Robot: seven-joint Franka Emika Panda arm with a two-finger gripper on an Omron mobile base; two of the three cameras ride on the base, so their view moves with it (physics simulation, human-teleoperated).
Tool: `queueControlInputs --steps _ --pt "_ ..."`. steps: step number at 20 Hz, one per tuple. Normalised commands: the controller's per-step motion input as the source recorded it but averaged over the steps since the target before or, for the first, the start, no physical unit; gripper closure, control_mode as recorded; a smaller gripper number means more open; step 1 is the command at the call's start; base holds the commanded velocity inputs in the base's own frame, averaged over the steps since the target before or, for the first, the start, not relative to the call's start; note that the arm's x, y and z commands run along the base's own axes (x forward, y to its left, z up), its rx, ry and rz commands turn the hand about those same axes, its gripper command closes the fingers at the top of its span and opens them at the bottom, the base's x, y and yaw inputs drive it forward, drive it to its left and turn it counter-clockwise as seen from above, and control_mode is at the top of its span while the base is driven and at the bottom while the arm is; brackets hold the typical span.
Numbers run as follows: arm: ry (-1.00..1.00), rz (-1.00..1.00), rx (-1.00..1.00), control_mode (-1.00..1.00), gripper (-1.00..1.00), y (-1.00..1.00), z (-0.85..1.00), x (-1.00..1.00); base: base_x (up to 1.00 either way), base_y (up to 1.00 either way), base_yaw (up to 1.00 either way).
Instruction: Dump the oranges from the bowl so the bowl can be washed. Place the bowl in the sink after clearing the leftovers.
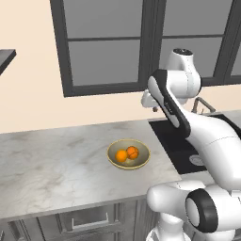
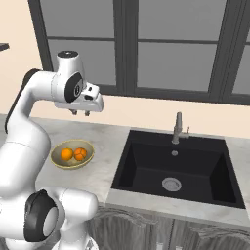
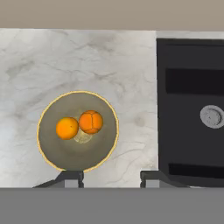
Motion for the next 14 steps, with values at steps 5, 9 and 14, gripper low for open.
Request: queueControlInputs --steps 5,9,14 --pt "0.00 -0.01 0.00 -1.00 -1.00 0.00 -0.02 -0.07 0.00 0.00 0.00" --pt "0.03 -0.11 0.01 -1.00 -1.00 0.06 -0.64 -0.37 0.00 0.00 0.00" --pt "0.21 -0.17 0.01 -1.00 -1.00 0.01 -0.96 -0.04 0.00 0.00 0.00"
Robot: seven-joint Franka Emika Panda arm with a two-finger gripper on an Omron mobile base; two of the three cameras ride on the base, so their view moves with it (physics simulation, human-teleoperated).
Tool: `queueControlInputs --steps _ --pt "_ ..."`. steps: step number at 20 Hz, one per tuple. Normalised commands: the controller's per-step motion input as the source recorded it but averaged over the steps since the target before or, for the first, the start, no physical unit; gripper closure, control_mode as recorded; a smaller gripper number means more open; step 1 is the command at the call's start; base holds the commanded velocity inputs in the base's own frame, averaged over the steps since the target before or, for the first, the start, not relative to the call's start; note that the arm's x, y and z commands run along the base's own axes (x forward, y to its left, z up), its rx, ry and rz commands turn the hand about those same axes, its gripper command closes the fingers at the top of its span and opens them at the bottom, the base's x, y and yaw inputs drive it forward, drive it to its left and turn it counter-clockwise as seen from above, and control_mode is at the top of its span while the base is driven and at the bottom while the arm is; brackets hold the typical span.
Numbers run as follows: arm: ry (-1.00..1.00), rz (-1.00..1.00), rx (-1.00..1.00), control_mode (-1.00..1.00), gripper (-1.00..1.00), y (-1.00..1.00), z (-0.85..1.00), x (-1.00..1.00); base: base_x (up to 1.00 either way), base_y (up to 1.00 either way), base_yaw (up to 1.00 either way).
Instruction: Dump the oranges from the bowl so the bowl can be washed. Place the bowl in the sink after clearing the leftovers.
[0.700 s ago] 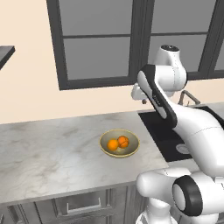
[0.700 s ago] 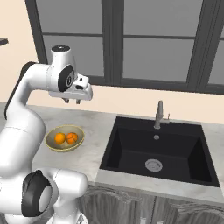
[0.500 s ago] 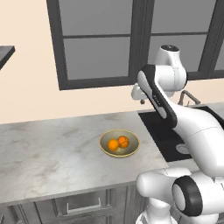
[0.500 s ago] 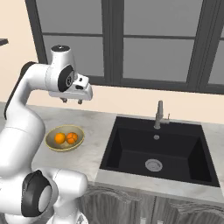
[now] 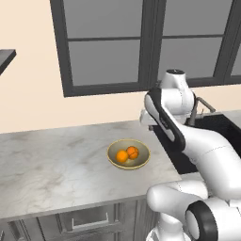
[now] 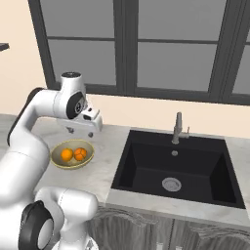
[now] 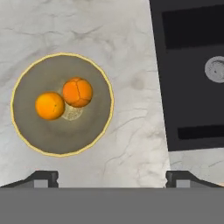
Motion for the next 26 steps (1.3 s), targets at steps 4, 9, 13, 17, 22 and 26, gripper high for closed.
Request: queueControlInputs --steps 4,9,13,17,22,26 --pt "0.20 -0.14 0.05 -1.00 -1.00 0.00 -0.86 0.00 0.00 0.00 0.00" --pt "0.15 -0.09 0.10 -1.00 -1.00 0.00 -0.78 0.06 0.00 0.00 0.00" --pt "0.05 -0.01 0.04 -1.00 -1.00 0.00 -0.77 0.06 0.00 0.00 0.00" --pt "0.00 0.00 0.00 -1.00 -1.00 0.09 -0.34 0.23 0.00 0.00 0.00" --pt "-0.01 0.00 0.00 -1.00 -1.00 0.14 -0.24 0.27 0.00 0.00 0.00" --pt "0.00 0.00 0.00 -1.00 -1.00 0.10 -0.38 0.24 0.00 0.00 0.00"
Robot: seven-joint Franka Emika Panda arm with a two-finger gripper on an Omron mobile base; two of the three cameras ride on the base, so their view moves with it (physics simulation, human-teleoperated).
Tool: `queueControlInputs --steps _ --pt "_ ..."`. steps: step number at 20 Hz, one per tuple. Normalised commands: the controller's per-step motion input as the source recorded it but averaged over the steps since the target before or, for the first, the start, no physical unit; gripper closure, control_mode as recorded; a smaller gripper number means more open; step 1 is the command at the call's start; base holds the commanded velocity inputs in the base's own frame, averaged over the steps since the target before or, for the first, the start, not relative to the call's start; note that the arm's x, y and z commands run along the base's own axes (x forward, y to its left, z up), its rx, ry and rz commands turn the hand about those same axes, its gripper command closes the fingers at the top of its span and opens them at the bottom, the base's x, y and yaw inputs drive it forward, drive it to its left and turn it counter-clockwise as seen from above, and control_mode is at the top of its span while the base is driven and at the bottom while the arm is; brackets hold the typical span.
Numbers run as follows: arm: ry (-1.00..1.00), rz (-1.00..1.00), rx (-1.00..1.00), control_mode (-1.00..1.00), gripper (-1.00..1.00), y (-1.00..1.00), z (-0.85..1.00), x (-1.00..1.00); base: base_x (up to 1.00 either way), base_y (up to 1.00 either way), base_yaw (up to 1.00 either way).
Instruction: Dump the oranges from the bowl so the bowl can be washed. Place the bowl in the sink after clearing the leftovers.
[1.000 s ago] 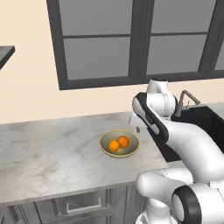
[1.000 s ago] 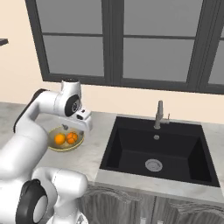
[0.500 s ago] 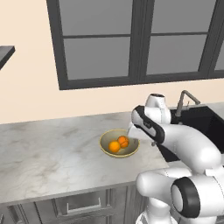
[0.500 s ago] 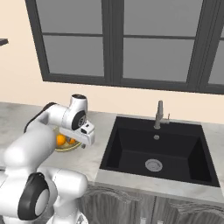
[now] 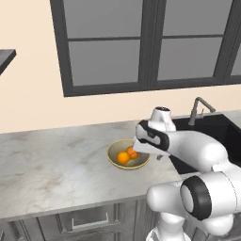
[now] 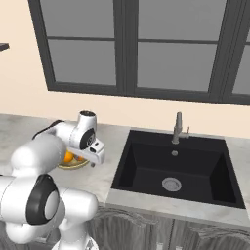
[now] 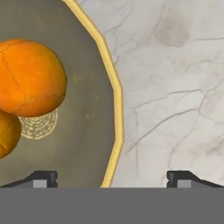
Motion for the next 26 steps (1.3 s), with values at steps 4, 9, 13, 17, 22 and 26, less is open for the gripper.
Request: queueControlInputs --steps 4,9,13,17,22,26 --pt "-0.01 0.00 0.00 -1.00 -1.00 0.08 -0.32 0.24 0.00 0.00 0.00" --pt "-0.02 0.00 0.01 -1.00 -1.00 0.02 -0.25 0.30 0.00 0.00 0.00" --pt "0.00 0.00 0.02 -1.00 1.00 0.00 -0.17 0.13 0.00 0.00 0.00" --pt "0.00 0.00 0.00 -1.00 1.00 0.00 0.00 0.00 0.00 0.00 0.00" --pt "0.00 0.00 0.00 -1.00 1.00 0.01 0.00 0.01 0.00 0.00 0.00" --pt "-0.12 -0.02 0.00 -1.00 1.00 0.00 0.27 0.12 0.00 0.00 0.00"
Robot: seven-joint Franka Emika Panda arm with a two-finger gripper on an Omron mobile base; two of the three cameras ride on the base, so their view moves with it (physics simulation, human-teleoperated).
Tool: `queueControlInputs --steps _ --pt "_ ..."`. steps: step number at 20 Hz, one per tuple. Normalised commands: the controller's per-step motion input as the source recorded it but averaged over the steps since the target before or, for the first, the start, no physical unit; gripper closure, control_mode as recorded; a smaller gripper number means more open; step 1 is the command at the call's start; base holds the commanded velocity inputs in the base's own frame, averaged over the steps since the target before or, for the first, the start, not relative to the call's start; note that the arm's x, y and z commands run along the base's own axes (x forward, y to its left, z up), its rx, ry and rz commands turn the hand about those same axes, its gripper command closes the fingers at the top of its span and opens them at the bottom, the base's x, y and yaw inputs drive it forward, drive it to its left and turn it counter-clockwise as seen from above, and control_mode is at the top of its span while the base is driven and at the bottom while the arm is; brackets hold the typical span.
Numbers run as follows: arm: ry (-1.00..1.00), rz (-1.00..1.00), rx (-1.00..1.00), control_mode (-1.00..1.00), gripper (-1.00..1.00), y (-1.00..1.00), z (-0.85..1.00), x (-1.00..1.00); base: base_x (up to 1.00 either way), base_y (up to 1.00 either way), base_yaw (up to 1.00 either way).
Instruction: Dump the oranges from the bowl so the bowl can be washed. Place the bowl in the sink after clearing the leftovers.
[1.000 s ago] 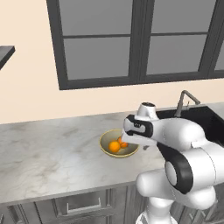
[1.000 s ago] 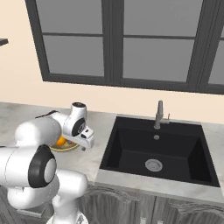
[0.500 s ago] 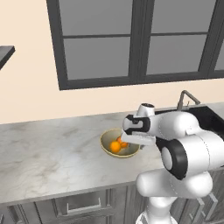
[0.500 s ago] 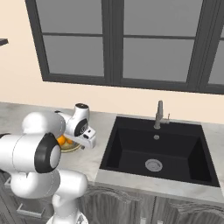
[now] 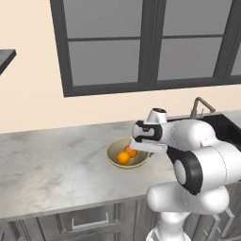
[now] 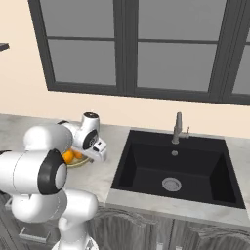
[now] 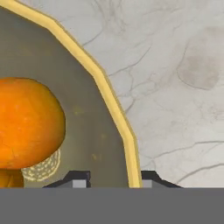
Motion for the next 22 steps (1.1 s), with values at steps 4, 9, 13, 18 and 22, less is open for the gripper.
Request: queueControlInputs --steps 4,9,13,18,22 --pt "-0.30 -0.06 -0.05 -1.00 1.00 0.11 0.62 0.06 0.00 0.00 0.00" --pt "-0.24 -0.08 -0.12 -1.00 1.00 0.09 0.62 -0.02 0.00 0.00 0.00" --pt "-0.09 -0.06 -0.15 -1.00 1.00 0.01 0.56 -0.04 0.00 0.00 0.00" --pt "-0.01 -0.05 -0.31 -1.00 1.00 0.17 0.23 -0.01 0.00 0.00 0.00" --pt "0.00 -0.01 -0.36 -1.00 1.00 0.33 0.14 0.03 0.00 0.00 0.00"
